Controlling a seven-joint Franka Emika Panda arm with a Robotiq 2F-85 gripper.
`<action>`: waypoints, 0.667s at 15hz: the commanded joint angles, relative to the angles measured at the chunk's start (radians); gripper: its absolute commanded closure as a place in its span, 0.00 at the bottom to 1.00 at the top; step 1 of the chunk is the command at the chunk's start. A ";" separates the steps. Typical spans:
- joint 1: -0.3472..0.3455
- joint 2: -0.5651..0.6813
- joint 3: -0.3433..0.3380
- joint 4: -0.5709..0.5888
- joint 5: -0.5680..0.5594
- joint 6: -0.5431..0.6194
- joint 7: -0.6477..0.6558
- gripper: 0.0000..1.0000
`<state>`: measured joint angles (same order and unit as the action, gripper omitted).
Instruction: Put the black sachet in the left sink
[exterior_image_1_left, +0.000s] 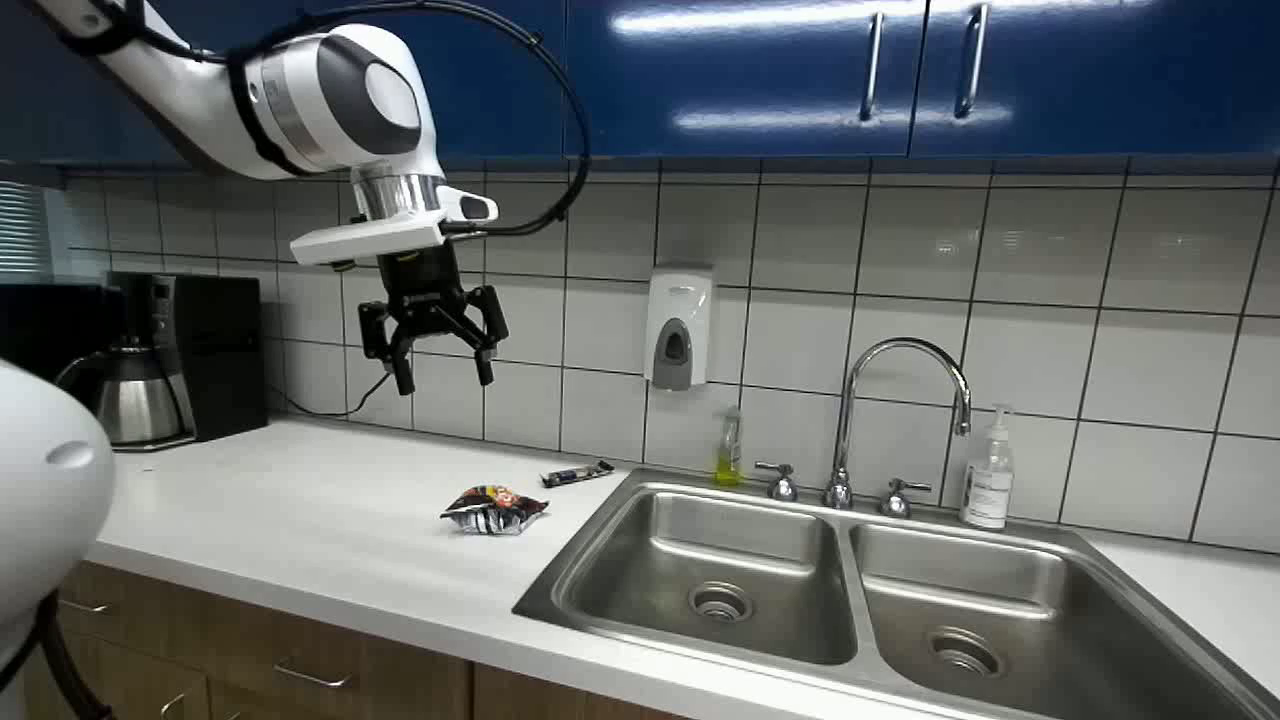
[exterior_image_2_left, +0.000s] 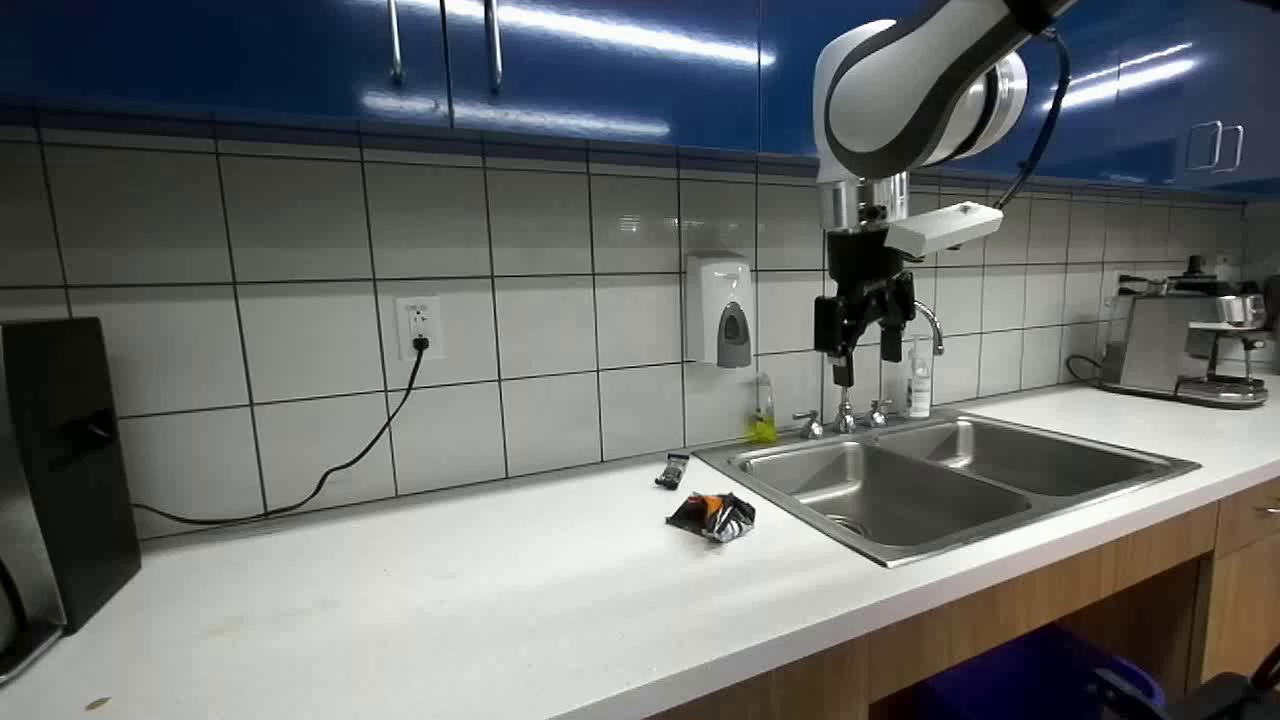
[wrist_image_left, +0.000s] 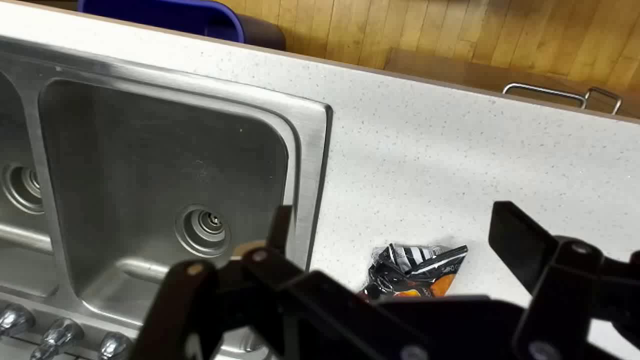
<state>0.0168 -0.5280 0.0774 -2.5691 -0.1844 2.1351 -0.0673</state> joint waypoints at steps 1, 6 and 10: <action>0.010 0.001 -0.009 0.002 -0.005 -0.003 0.004 0.00; 0.020 0.063 -0.006 -0.005 0.000 0.046 0.003 0.00; 0.038 0.137 0.003 -0.030 0.009 0.105 0.012 0.00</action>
<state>0.0378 -0.4437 0.0773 -2.5917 -0.1828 2.1993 -0.0663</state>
